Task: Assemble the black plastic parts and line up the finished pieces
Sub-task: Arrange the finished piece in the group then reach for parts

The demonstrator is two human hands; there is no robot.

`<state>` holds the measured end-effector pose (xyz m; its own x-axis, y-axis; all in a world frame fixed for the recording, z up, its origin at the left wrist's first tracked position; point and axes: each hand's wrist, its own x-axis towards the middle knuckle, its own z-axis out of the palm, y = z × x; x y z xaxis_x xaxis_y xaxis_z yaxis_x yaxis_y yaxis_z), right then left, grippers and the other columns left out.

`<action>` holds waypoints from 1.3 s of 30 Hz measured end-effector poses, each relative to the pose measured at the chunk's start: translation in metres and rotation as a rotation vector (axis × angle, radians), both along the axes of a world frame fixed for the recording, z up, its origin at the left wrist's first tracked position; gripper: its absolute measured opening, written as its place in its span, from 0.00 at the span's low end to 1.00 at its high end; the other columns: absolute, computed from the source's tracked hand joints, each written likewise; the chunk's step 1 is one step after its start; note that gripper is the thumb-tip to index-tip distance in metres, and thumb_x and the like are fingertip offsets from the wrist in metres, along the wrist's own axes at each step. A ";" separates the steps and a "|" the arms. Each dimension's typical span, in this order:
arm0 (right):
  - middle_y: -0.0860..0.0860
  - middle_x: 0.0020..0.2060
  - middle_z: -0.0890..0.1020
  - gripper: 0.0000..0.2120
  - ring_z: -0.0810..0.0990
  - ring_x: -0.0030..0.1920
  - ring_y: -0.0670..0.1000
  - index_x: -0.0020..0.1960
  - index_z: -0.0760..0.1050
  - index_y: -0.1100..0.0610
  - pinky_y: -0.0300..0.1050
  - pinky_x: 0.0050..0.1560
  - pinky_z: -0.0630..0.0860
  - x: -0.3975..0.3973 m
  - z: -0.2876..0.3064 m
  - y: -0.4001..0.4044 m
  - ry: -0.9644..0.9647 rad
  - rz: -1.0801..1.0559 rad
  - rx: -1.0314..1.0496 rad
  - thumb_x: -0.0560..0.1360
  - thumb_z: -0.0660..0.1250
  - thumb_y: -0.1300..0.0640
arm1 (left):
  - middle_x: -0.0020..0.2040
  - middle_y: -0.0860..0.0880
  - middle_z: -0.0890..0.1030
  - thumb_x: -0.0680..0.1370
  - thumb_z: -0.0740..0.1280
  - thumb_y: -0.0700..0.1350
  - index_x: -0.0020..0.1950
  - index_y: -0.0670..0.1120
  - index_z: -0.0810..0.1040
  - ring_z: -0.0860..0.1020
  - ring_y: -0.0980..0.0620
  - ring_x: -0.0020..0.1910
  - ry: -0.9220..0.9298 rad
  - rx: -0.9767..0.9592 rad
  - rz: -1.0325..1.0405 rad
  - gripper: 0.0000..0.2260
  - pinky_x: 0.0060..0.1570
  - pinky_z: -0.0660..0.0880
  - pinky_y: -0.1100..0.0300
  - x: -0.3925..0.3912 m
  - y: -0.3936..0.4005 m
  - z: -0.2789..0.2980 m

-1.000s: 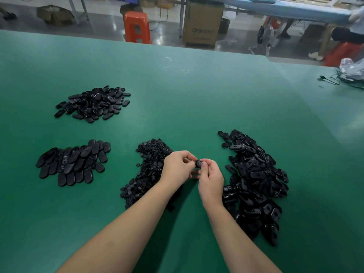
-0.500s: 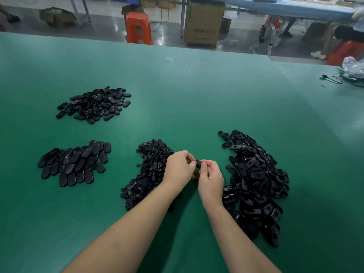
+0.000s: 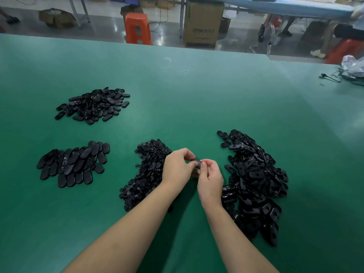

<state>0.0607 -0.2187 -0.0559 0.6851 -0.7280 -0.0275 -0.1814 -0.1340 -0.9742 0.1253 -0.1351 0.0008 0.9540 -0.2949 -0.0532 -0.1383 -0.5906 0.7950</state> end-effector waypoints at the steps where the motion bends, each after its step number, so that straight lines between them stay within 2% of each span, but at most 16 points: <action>1: 0.49 0.43 0.86 0.08 0.86 0.46 0.51 0.48 0.75 0.46 0.60 0.52 0.82 0.000 0.000 0.000 0.001 -0.003 -0.002 0.84 0.62 0.56 | 0.45 0.54 0.82 0.74 0.75 0.45 0.44 0.50 0.81 0.78 0.55 0.46 -0.034 0.020 0.008 0.03 0.49 0.74 0.61 -0.002 -0.001 -0.001; 5: 0.48 0.42 0.85 0.09 0.86 0.45 0.48 0.47 0.74 0.46 0.58 0.52 0.82 0.000 0.001 0.000 -0.001 -0.014 -0.005 0.84 0.62 0.57 | 0.49 0.53 0.79 0.76 0.74 0.47 0.42 0.53 0.80 0.76 0.54 0.48 -0.069 0.041 0.008 0.04 0.51 0.71 0.59 -0.006 -0.002 -0.004; 7: 0.47 0.43 0.85 0.10 0.85 0.45 0.48 0.47 0.74 0.45 0.56 0.51 0.82 -0.001 0.001 -0.001 -0.006 -0.022 -0.008 0.84 0.62 0.57 | 0.48 0.53 0.80 0.76 0.73 0.47 0.43 0.52 0.81 0.77 0.53 0.46 -0.063 0.039 -0.008 0.03 0.51 0.73 0.58 -0.007 -0.002 -0.004; 11: 0.46 0.42 0.85 0.08 0.85 0.45 0.46 0.47 0.74 0.45 0.49 0.49 0.82 -0.002 0.001 -0.001 -0.020 -0.033 0.000 0.83 0.63 0.56 | 0.46 0.54 0.82 0.77 0.72 0.45 0.44 0.51 0.82 0.77 0.57 0.41 -0.003 -0.013 -0.010 0.02 0.47 0.74 0.61 -0.009 -0.003 -0.004; 14: 0.44 0.42 0.85 0.06 0.84 0.47 0.41 0.48 0.75 0.46 0.42 0.48 0.79 -0.002 0.002 -0.001 -0.041 -0.012 0.028 0.81 0.67 0.56 | 0.46 0.53 0.82 0.78 0.71 0.44 0.46 0.50 0.83 0.77 0.57 0.41 0.018 -0.035 -0.010 0.02 0.46 0.74 0.61 -0.009 -0.003 -0.006; 17: 0.46 0.45 0.85 0.07 0.84 0.49 0.41 0.50 0.74 0.47 0.43 0.52 0.80 -0.003 0.003 -0.002 -0.056 0.024 0.046 0.81 0.67 0.59 | 0.45 0.54 0.81 0.77 0.70 0.41 0.47 0.50 0.83 0.75 0.60 0.40 -0.008 -0.042 -0.010 0.04 0.44 0.70 0.65 -0.010 -0.003 -0.006; 20: 0.46 0.46 0.83 0.09 0.82 0.49 0.43 0.50 0.72 0.47 0.44 0.51 0.79 -0.003 0.004 -0.003 -0.051 0.038 0.001 0.82 0.64 0.61 | 0.46 0.57 0.82 0.77 0.71 0.41 0.51 0.50 0.83 0.77 0.60 0.42 -0.003 -0.095 -0.031 0.06 0.48 0.74 0.66 -0.011 -0.004 -0.006; 23: 0.46 0.48 0.81 0.10 0.81 0.50 0.45 0.50 0.71 0.45 0.45 0.51 0.78 -0.003 0.004 -0.003 -0.029 0.049 -0.034 0.83 0.62 0.61 | 0.46 0.56 0.83 0.78 0.71 0.42 0.55 0.48 0.84 0.79 0.57 0.40 0.057 -0.103 -0.063 0.07 0.50 0.78 0.61 -0.008 -0.003 -0.006; 25: 0.46 0.48 0.81 0.11 0.81 0.51 0.45 0.50 0.70 0.44 0.46 0.52 0.78 -0.004 0.005 -0.003 -0.010 0.053 -0.044 0.83 0.61 0.60 | 0.43 0.53 0.85 0.78 0.71 0.42 0.53 0.46 0.85 0.80 0.59 0.33 0.111 -0.112 -0.088 0.06 0.44 0.80 0.62 -0.003 -0.002 -0.006; 27: 0.45 0.49 0.81 0.11 0.80 0.51 0.45 0.50 0.69 0.43 0.47 0.52 0.78 -0.004 0.005 -0.003 0.003 0.053 -0.055 0.83 0.61 0.60 | 0.39 0.52 0.85 0.78 0.71 0.41 0.51 0.45 0.85 0.78 0.61 0.27 0.143 -0.126 -0.102 0.05 0.36 0.76 0.66 0.000 0.000 -0.006; 30: 0.43 0.48 0.80 0.11 0.80 0.50 0.43 0.51 0.69 0.43 0.47 0.52 0.77 -0.003 0.006 -0.002 0.023 0.056 -0.069 0.83 0.60 0.60 | 0.36 0.53 0.84 0.77 0.72 0.41 0.49 0.45 0.86 0.76 0.63 0.25 0.154 -0.125 -0.109 0.03 0.33 0.73 0.68 0.001 0.001 -0.005; 34: 0.45 0.49 0.80 0.08 0.80 0.51 0.47 0.54 0.71 0.47 0.52 0.54 0.78 -0.003 0.006 -0.002 0.036 0.056 -0.053 0.83 0.60 0.60 | 0.37 0.54 0.83 0.76 0.73 0.42 0.48 0.47 0.85 0.75 0.63 0.28 0.134 -0.098 -0.104 0.03 0.36 0.72 0.66 0.000 0.000 -0.005; 39: 0.42 0.48 0.80 0.11 0.80 0.50 0.49 0.52 0.70 0.44 0.53 0.52 0.76 -0.003 0.009 -0.001 0.064 0.066 -0.072 0.83 0.59 0.61 | 0.39 0.53 0.84 0.75 0.72 0.42 0.46 0.46 0.85 0.79 0.57 0.36 0.085 -0.047 -0.103 0.02 0.41 0.76 0.63 -0.001 0.000 -0.001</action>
